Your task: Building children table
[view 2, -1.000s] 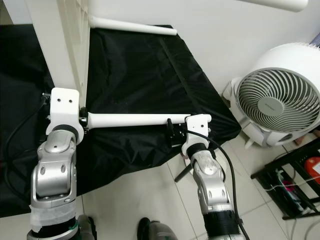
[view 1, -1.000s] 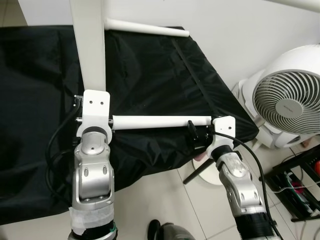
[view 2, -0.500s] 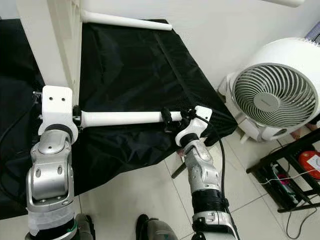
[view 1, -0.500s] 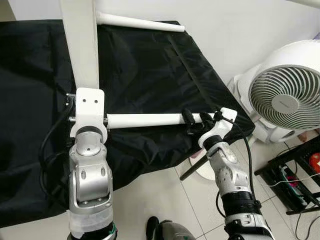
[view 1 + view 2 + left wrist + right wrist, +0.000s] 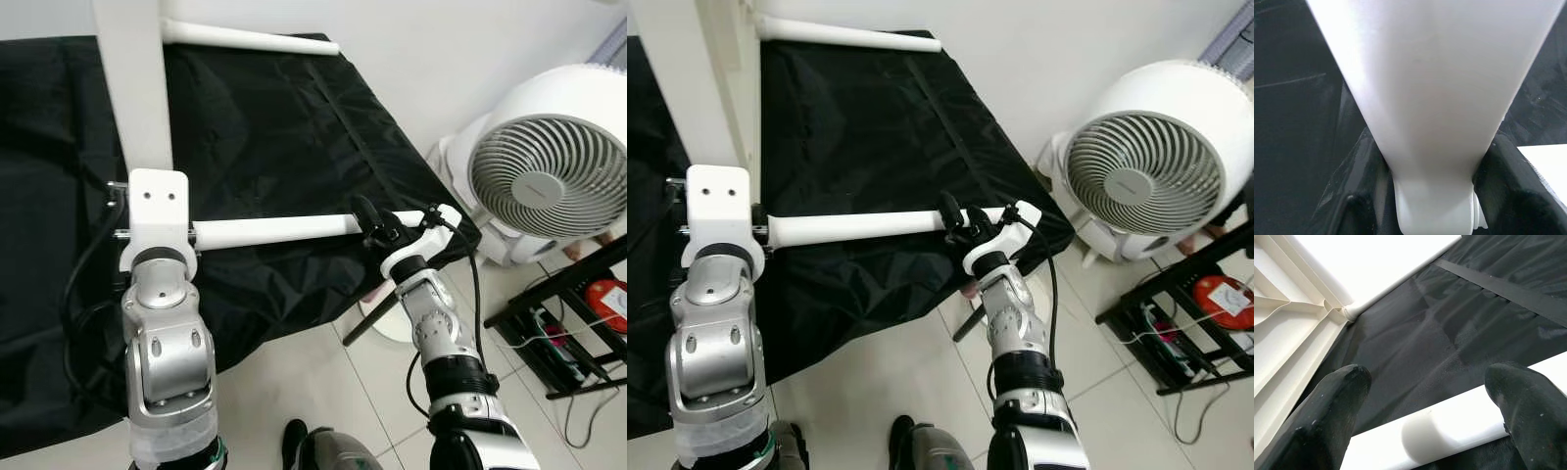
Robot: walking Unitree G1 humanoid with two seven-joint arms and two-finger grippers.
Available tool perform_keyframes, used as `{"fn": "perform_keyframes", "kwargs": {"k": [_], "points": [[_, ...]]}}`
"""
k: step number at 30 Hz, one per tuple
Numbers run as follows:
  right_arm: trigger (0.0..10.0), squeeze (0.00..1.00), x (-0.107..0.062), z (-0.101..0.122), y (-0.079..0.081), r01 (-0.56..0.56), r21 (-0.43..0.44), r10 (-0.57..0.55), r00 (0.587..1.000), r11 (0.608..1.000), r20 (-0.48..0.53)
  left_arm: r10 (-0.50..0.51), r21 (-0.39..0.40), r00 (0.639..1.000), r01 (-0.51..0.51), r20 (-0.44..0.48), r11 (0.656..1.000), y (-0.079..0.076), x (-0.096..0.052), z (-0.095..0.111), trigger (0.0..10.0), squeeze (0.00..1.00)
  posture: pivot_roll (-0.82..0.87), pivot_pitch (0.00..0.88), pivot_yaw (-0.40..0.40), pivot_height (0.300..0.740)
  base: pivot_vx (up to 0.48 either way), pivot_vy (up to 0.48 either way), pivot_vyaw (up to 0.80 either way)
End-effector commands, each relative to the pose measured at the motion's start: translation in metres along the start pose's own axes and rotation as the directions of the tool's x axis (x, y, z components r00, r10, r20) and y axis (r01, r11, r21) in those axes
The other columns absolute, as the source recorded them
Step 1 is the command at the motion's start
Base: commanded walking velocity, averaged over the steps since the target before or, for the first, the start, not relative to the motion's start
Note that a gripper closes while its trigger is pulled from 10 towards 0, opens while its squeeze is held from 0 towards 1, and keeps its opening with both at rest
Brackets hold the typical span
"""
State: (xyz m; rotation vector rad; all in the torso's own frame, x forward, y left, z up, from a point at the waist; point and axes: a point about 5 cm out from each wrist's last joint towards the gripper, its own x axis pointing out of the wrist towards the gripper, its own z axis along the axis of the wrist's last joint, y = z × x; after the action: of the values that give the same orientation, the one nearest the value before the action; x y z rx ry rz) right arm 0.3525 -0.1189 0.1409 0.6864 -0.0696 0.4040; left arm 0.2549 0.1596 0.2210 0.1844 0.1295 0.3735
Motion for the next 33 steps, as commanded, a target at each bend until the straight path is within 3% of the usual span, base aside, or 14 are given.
{"fn": "perform_keyframes", "kwargs": {"k": [1,6,12,19,20,22,23,26,27,31,32,33], "points": [[10.0,0.00,-0.005,-0.027,-0.007,0.045,0.049,-0.039,0.992,0.998,-0.120,0.326,-0.055,0.942,-0.331,-0.077,0.942,0.016,-0.022,-0.014,0.5,0.00,0.26,0.188,-0.137,0.740,0.000,0.000,0.00],[10.0,0.00,0.006,-0.032,0.000,-0.008,0.052,0.016,0.987,0.999,-0.162,0.356,-0.048,0.931,-0.360,-0.086,0.932,0.021,-0.028,-0.018,0.9,0.00,0.27,0.196,-0.167,0.740,0.000,0.000,0.00],[10.0,0.00,0.011,-0.036,0.006,-0.039,0.044,0.046,0.982,0.998,-0.186,0.373,-0.038,0.924,-0.377,-0.086,0.925,0.024,-0.033,-0.021,0.6,0.00,0.28,0.201,-0.185,0.740,0.000,0.000,0.00],[10.0,0.00,0.020,-0.039,0.015,-0.107,0.004,0.105,0.967,0.994,-0.233,0.385,-0.008,0.915,-0.389,-0.115,0.921,0.025,-0.039,-0.036,1.5,0.00,0.27,0.209,-0.210,0.740,0.000,0.000,0.00],[10.0,0.00,0.020,-0.039,0.015,-0.116,-0.005,0.112,0.966,0.993,-0.235,0.385,-0.003,0.915,-0.389,-0.120,0.921,0.025,-0.039,-0.038,3.8,0.00,0.27,0.209,-0.210,0.740,0.000,0.000,0.00],[10.0,0.00,0.019,-0.038,0.014,-0.122,-0.021,0.114,0.965,0.992,-0.234,0.370,0.000,0.923,-0.372,-0.109,0.928,0.023,-0.038,-0.038,3.8,0.00,0.26,0.202,-0.209,0.740,0.000,0.000,0.00],[10.0,0.00,0.016,-0.037,0.011,-0.123,-0.038,0.111,0.966,0.992,-0.232,0.336,0.009,0.937,-0.337,-0.090,0.942,0.020,-0.036,-0.036,10.0,0.00,0.25,0.200,-0.204,0.740,0.000,0.000,0.00],[10.0,0.00,0.016,-0.037,0.011,-0.123,-0.038,0.111,0.966,0.992,-0.232,0.336,0.009,0.937,-0.337,-0.090,0.942,0.020,-0.036,-0.036,10.0,0.00,0.25,0.200,-0.204,0.740,0.000,0.000,0.00],[10.0,0.00,0.013,-0.036,0.008,-0.121,-0.052,0.107,0.968,0.991,-0.228,0.304,0.002,0.949,-0.305,-0.077,0.952,0.017,-0.035,-0.036,10.0,1.00,0.25,0.197,-0.200,0.740,0.000,0.000,0.00],[10.0,0.00,0.013,-0.036,0.008,-0.121,-0.052,0.107,0.968,0.991,-0.228,0.304,0.002,0.949,-0.305,-0.077,0.952,0.017,-0.035,-0.036,10.0,1.00,0.25,0.197,-0.200,0.740,0.000,0.000,0.00],[10.0,0.00,0.006,-0.030,-0.001,-0.103,-0.076,0.086,0.976,0.992,-0.199,0.191,-0.034,0.982,-0.191,-0.011,0.981,0.011,-0.031,-0.029,10.0,1.00,0.23,0.176,-0.165,0.740,0.000,0.000,0.00],[10.0,0.00,0.006,-0.030,-0.001,-0.103,-0.076,0.086,0.976,0.992,-0.199,0.191,-0.034,0.982,-0.191,-0.011,0.981,0.011,-0.031,-0.029,10.0,1.00,0.23,0.176,-0.165,0.740,0.000,0.000,0.00]]}}
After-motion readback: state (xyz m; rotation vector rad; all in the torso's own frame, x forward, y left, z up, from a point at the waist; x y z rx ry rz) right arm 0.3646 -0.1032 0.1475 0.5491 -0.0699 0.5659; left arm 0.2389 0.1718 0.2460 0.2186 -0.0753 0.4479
